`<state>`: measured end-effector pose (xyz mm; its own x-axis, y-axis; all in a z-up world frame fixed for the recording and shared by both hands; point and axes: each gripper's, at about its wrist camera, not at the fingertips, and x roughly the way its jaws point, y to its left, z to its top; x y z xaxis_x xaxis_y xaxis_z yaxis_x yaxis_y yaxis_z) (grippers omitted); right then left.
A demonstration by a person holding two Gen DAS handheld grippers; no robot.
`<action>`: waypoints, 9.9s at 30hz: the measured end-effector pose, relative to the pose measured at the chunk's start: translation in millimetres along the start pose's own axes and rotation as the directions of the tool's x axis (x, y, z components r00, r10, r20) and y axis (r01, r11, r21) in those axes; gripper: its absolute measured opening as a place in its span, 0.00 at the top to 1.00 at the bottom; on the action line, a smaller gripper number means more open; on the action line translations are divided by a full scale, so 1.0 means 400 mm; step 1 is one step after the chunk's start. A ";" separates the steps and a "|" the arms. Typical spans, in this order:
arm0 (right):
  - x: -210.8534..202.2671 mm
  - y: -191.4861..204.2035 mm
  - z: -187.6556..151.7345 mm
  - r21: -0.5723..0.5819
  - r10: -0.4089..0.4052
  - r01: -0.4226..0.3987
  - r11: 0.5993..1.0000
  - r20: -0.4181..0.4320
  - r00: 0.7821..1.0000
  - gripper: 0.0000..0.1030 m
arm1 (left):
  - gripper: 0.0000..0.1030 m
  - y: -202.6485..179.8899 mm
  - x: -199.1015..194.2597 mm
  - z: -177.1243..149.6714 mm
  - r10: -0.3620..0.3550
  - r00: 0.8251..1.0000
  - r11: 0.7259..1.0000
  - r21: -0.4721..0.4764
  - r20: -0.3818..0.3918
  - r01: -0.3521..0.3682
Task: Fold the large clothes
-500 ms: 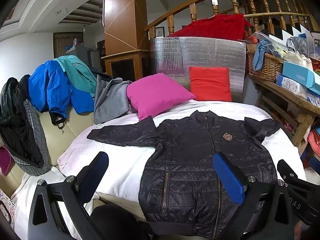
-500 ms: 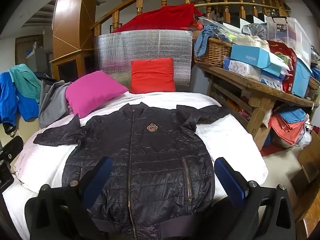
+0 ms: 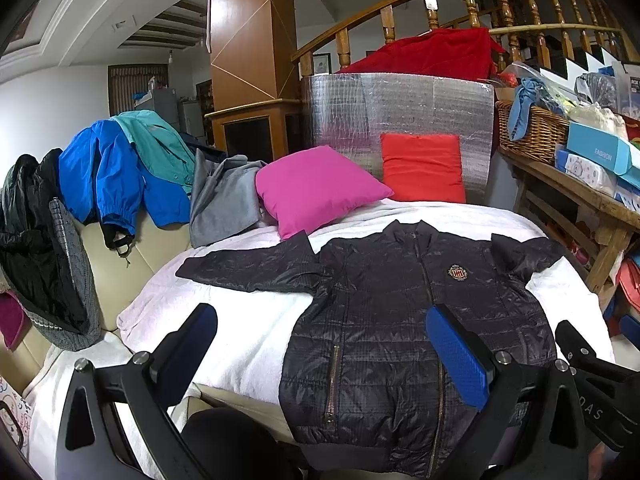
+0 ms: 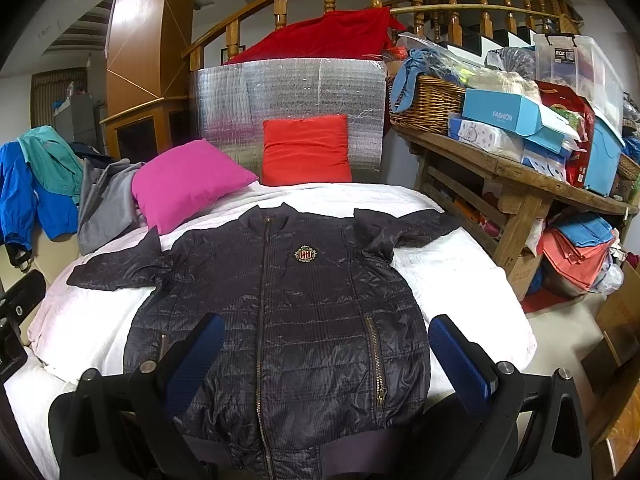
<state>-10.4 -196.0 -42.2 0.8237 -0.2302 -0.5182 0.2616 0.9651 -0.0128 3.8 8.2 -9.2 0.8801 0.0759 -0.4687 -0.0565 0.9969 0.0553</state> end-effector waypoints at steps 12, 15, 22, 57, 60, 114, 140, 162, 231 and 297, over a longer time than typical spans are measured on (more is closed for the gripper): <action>0.012 0.005 -0.012 -0.019 0.007 -0.008 1.000 -0.035 0.999 0.00 | 0.00 0.001 0.002 -0.003 -0.002 1.000 1.000 -0.002 -0.001 0.002; 0.013 0.006 -0.012 -0.022 0.004 -0.005 1.000 -0.034 0.999 0.00 | 0.00 0.001 0.003 -0.006 -0.003 1.000 1.000 0.000 -0.002 0.003; 0.017 0.007 -0.015 -0.023 0.004 -0.005 1.000 -0.040 0.999 0.00 | 0.00 -0.002 0.007 -0.015 -0.006 1.000 1.000 -0.001 -0.011 0.006; 0.190 -0.071 0.063 0.059 0.086 -0.085 0.995 -0.017 0.996 0.00 | 0.00 -0.077 0.228 0.052 -0.054 0.993 0.999 -0.011 -0.107 0.053; 0.314 -0.153 0.108 0.131 0.136 -0.135 0.982 0.004 0.991 0.00 | 0.00 -0.129 0.403 0.080 -0.085 0.976 0.996 -0.011 -0.202 0.085; 0.860 -0.124 0.118 0.564 0.764 -0.582 0.586 -0.145 0.628 0.28 | 0.00 -0.154 0.878 0.065 0.015 0.966 0.996 -0.077 -0.257 -0.036; 1.103 -0.385 0.086 0.864 0.774 -0.410 0.291 0.039 0.632 0.25 | 0.00 -0.491 0.856 0.012 -0.287 0.905 0.927 0.149 -0.315 0.345; 1.083 -0.328 0.110 0.435 0.271 -0.093 0.896 -0.369 0.889 0.73 | 0.47 -0.505 1.005 -0.035 -0.429 0.782 0.888 -0.052 -0.452 0.457; 1.083 -0.103 0.076 -0.115 -0.185 0.156 0.981 -0.319 0.930 0.71 | 0.17 -0.258 0.993 0.028 -0.402 0.854 0.915 -0.158 -0.329 0.370; 1.098 -0.205 0.101 0.163 0.007 0.059 0.985 -0.376 0.927 0.78 | 0.59 -0.233 1.145 -0.039 -0.232 0.846 0.973 -0.104 -0.480 0.208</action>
<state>350.2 -381.4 -234.0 0.5762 -0.1597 -0.8015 0.3884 0.9164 0.0967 404.6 -49.4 -242.8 0.5312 -0.1563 -0.8327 0.0787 0.9877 -0.1352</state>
